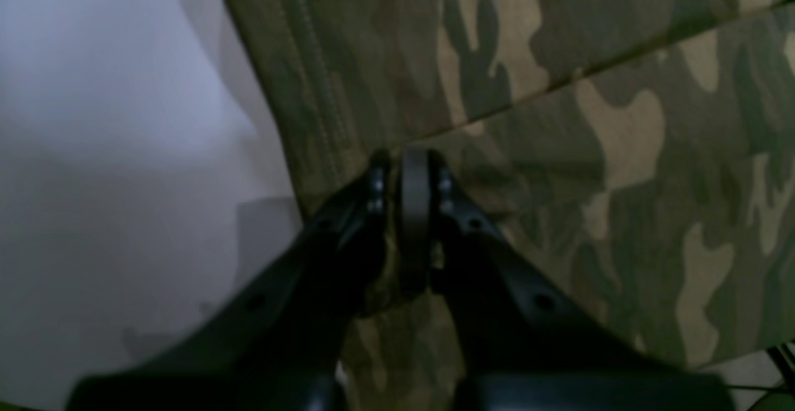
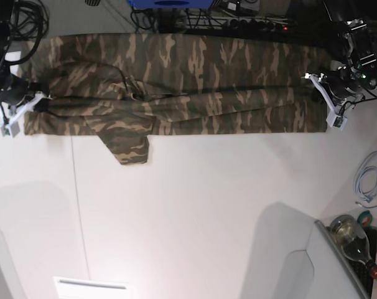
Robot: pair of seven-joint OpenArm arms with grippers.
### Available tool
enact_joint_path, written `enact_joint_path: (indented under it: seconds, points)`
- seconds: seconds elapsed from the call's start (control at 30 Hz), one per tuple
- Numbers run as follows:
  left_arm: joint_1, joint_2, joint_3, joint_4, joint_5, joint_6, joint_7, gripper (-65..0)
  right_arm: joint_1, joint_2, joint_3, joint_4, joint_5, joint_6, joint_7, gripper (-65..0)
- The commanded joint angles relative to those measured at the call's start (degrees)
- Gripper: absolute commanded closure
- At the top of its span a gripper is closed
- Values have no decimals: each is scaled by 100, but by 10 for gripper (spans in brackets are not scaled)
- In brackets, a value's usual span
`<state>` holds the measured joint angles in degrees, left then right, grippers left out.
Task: Layout the t-shirt on the table in an organized manner, then fold the t-shirt properly
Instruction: 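Open both grippers and release the folded shirt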
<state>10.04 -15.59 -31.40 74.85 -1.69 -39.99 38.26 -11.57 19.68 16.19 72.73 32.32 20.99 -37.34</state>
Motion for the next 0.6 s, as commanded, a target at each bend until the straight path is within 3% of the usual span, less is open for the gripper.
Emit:
enact_joint_path:
  seconds: [0.0,0.13,0.2,0.3,0.43,0.5,0.57]
  points:
    - [-42,-133,-21,80,-11,12,-50,0,19,102,65,230,70,-3,90,-174]
    - [-50,-124,-38,115,-64,12,-50,0,-192,-56,144,899,52,-3,82,-377]
    - [-50,-124,-73,185,-72,12,-50,-118,-350,-179,381,1364,26,-3,55,-411]
    - [-24,-150,-73,511,-81,12,-50,-339,-517,-329,645,1962,26,-11,2,-411]
    - [20,-133,-328,985,-81,3,-24,-502,-544,-329,786,2367,26,-310,-358,-411]
    - [20,-27,-786,1284,-81,-1,196,-504,-535,-329,751,2384,26,-319,-349,-411]
    - [-24,157,-1093,1618,-81,-1,495,-443,-447,-329,654,2384,26,-310,-340,-411]
